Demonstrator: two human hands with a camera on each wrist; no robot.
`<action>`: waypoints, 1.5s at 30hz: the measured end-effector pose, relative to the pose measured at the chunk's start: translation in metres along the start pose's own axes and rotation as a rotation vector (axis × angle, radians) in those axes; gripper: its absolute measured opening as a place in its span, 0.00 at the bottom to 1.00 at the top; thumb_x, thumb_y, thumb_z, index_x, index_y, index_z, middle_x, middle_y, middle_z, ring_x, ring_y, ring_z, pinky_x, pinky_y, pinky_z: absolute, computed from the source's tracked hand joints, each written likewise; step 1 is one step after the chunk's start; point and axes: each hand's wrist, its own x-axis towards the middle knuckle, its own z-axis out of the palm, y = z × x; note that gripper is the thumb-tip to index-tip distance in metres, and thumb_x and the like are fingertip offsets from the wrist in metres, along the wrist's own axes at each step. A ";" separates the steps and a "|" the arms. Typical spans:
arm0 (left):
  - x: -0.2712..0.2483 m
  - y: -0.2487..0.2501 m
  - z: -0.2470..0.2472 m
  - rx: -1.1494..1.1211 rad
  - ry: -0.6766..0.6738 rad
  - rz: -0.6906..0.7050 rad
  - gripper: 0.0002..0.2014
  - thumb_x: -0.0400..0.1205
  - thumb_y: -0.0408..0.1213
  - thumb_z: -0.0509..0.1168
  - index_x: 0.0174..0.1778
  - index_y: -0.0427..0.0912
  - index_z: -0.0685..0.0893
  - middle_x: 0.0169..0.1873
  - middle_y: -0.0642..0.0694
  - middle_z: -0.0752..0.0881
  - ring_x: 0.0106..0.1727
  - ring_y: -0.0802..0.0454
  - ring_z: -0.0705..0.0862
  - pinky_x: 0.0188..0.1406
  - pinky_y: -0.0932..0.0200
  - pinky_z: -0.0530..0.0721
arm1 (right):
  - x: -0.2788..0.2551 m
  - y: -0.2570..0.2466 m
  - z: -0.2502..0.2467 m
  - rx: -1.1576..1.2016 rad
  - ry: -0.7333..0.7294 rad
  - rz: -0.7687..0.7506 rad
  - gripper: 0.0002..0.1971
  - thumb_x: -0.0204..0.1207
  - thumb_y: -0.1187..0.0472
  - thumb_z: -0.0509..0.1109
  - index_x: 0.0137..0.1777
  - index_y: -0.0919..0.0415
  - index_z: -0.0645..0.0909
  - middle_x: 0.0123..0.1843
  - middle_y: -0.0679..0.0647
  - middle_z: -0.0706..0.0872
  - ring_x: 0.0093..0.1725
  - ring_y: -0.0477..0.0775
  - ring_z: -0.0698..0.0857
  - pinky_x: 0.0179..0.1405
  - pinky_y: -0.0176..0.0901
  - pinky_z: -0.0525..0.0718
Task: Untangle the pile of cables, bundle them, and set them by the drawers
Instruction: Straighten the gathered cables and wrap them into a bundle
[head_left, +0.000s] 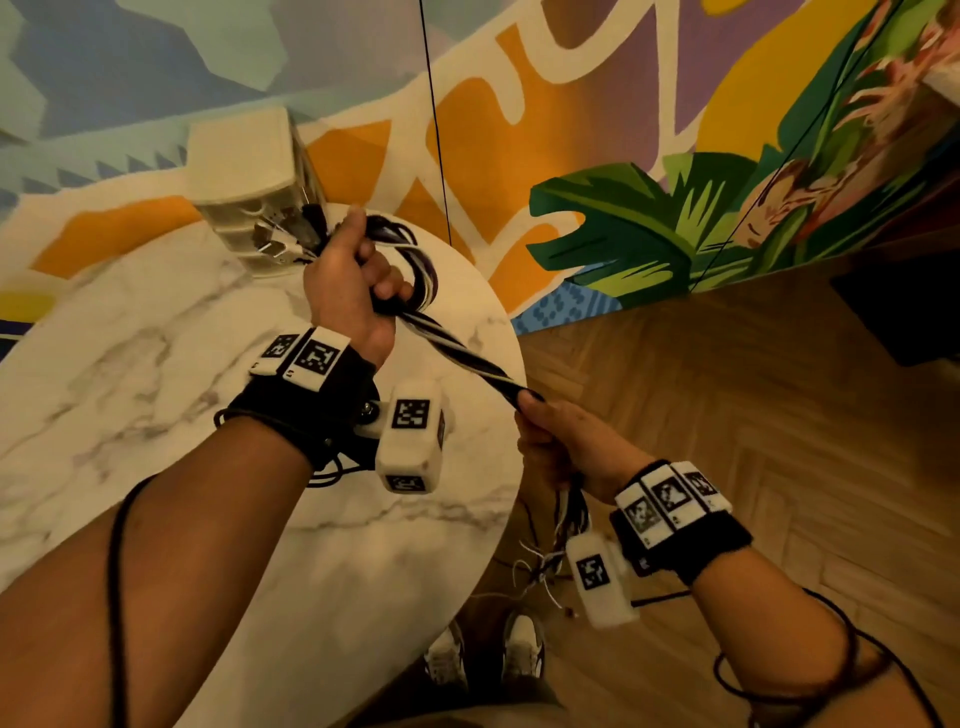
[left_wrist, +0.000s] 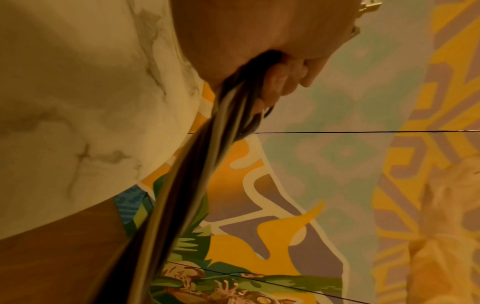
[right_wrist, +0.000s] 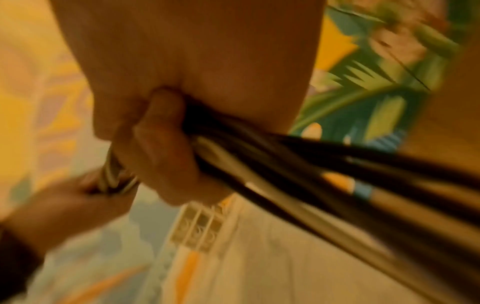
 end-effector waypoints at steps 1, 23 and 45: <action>-0.005 0.003 0.004 -0.020 -0.078 -0.016 0.22 0.83 0.46 0.61 0.23 0.46 0.68 0.12 0.53 0.61 0.14 0.56 0.60 0.20 0.62 0.64 | -0.001 -0.002 -0.003 0.101 -0.039 0.036 0.26 0.70 0.36 0.68 0.27 0.54 0.61 0.21 0.46 0.59 0.18 0.43 0.58 0.15 0.33 0.57; -0.101 -0.013 -0.010 2.248 -1.381 0.611 0.11 0.78 0.42 0.61 0.54 0.47 0.82 0.47 0.47 0.86 0.49 0.46 0.83 0.40 0.60 0.71 | 0.005 -0.065 0.015 -0.374 0.142 0.312 0.24 0.79 0.40 0.61 0.28 0.54 0.66 0.21 0.47 0.63 0.18 0.45 0.60 0.16 0.34 0.60; -0.047 -0.008 -0.055 1.848 -1.337 1.230 0.08 0.67 0.42 0.71 0.30 0.43 0.79 0.18 0.51 0.79 0.18 0.47 0.78 0.23 0.63 0.76 | 0.013 -0.075 0.026 0.021 0.063 0.322 0.29 0.80 0.35 0.53 0.25 0.53 0.58 0.15 0.44 0.58 0.13 0.42 0.55 0.11 0.28 0.53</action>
